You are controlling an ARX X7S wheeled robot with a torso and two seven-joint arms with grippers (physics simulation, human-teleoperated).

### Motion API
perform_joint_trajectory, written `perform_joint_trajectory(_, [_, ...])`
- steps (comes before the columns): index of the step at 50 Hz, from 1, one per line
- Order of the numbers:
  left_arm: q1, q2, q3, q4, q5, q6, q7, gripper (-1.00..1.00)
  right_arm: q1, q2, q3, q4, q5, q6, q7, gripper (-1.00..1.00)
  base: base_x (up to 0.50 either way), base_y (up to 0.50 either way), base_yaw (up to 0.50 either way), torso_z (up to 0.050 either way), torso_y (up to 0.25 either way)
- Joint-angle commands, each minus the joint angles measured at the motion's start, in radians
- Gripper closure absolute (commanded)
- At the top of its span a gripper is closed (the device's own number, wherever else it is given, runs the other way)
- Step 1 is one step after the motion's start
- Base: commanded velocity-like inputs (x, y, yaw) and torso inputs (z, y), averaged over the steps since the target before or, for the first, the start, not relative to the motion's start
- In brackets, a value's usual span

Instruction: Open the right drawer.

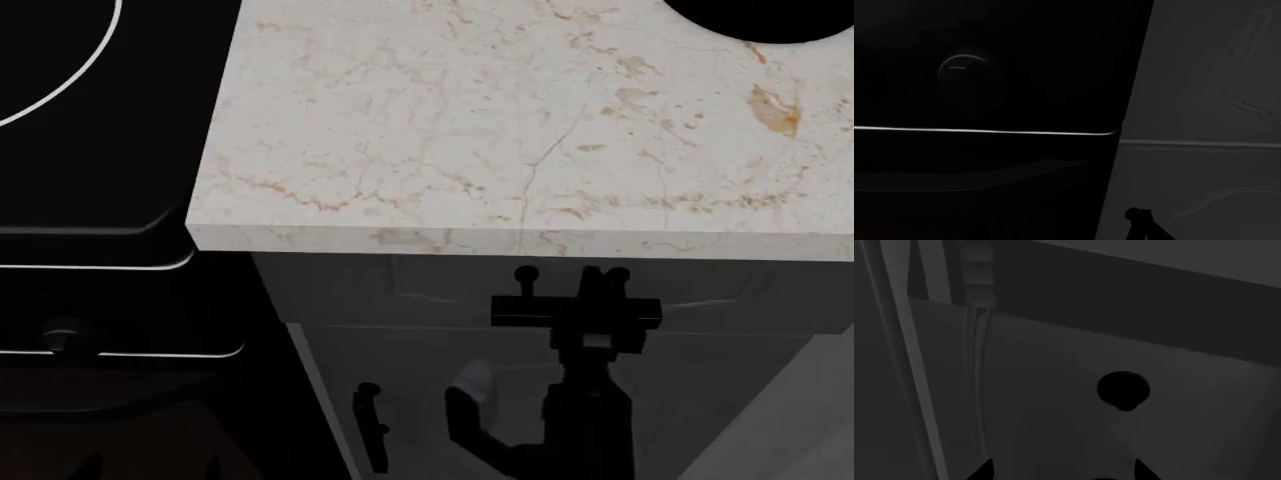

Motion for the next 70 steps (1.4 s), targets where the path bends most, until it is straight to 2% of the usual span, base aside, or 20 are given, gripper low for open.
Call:
perform_joint_trajectory(1, [-0.001, -0.003, 0.005, 0.0, 0.0, 0.0, -0.002, -1.0, 0.038, -0.013, -0.005, 0.067, 0.031, -0.026, 0.007, -1.0, 0.0, 0.0, 0.0, 0.0, 0.0])
perform_joint_trajectory(5, [-0.003, -0.002, 0.005, -0.007, -0.002, 0.005, 0.0, -1.0, 0.048, -0.026, -0.01, 0.105, 0.037, -0.046, 0.017, -1.0, 0.01, 0.0, 0.0, 0.0, 0.0])
perform_joint_trajectory(7, [-0.003, -0.002, 0.006, -0.014, -0.001, 0.012, 0.001, -1.0, 0.031, -0.008, 0.004, 0.056, 0.056, -0.093, 0.049, -1.0, 0.01, 0.0, 0.0, 0.0, 0.0])
perform_joint_trajectory(8, [-0.002, -0.002, 0.005, -0.013, -0.002, 0.013, 0.001, -1.0, 0.031, -0.011, -0.018, 0.063, 0.047, -0.092, 0.008, 1.0, 0.0, 0.0, 0.0, 0.0, 0.0])
perform_joint_trajectory(41, [-0.004, -0.009, 0.012, -0.003, -0.011, 0.008, -0.009, -1.0, -0.075, 0.071, -0.032, -0.224, 0.014, -0.045, -0.058, 1.0, 0.0, 0.0, 0.0, 0.0, 0.0])
perform_joint_trajectory(70, [-0.006, -0.016, 0.021, 0.007, -0.016, -0.001, -0.018, -1.0, -0.208, 0.152, -0.054, -0.532, -0.069, 0.069, -0.138, 1.0, 0.0, 0.0, 0.0, 0.0, 0.0])
